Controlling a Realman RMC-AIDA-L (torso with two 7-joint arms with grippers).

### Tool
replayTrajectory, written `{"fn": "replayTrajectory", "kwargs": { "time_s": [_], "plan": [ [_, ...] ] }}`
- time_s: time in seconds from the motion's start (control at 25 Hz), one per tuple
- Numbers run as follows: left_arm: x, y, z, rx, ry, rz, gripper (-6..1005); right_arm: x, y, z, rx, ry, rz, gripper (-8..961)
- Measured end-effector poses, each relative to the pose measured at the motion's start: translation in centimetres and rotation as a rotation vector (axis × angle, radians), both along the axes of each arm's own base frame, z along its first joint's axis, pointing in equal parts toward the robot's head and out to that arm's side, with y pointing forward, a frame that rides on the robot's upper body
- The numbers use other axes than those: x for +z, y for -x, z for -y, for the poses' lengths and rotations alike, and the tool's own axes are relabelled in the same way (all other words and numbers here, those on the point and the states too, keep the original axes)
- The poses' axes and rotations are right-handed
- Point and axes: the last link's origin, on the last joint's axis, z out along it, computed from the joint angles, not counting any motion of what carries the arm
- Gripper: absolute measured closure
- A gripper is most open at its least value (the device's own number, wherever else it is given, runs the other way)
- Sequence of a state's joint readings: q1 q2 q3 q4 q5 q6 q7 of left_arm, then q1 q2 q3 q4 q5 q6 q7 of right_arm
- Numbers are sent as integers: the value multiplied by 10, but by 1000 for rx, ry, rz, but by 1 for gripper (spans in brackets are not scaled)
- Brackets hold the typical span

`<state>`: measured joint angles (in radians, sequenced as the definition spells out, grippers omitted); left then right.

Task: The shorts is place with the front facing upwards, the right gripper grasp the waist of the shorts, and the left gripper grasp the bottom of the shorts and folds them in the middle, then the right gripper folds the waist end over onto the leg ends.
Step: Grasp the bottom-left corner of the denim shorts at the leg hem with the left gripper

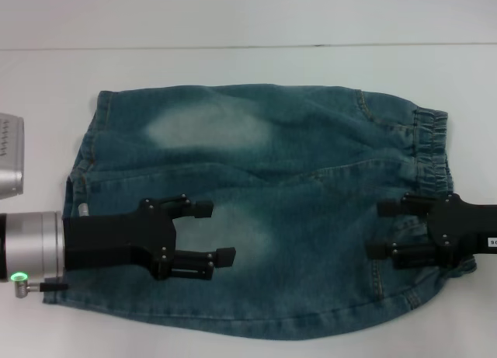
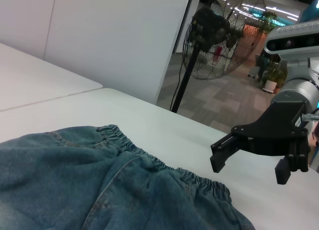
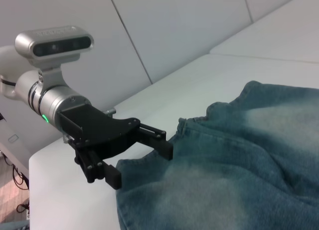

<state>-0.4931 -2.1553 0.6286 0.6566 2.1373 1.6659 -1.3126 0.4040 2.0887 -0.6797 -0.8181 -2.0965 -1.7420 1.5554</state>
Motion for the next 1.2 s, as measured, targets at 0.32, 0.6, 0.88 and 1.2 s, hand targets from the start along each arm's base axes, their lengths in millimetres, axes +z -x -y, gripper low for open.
{"fn": "replayTrajectory", "kwargs": {
  "time_s": [0.32,0.6,0.88,1.2],
  "plan": [
    [0,1,1,6,-1,3,68,-5,5,0,38,34,17,1],
    [30,14,-1,165,-29,-41,68,-5,5,1,40,37,19,0],
    [62,31,13,383,-27,-74,69,-4,3,2,34,29,19,0],
    [85,42,33,471,39,-172,70,-3,3,0,38,27,29,2]
  ]
}}
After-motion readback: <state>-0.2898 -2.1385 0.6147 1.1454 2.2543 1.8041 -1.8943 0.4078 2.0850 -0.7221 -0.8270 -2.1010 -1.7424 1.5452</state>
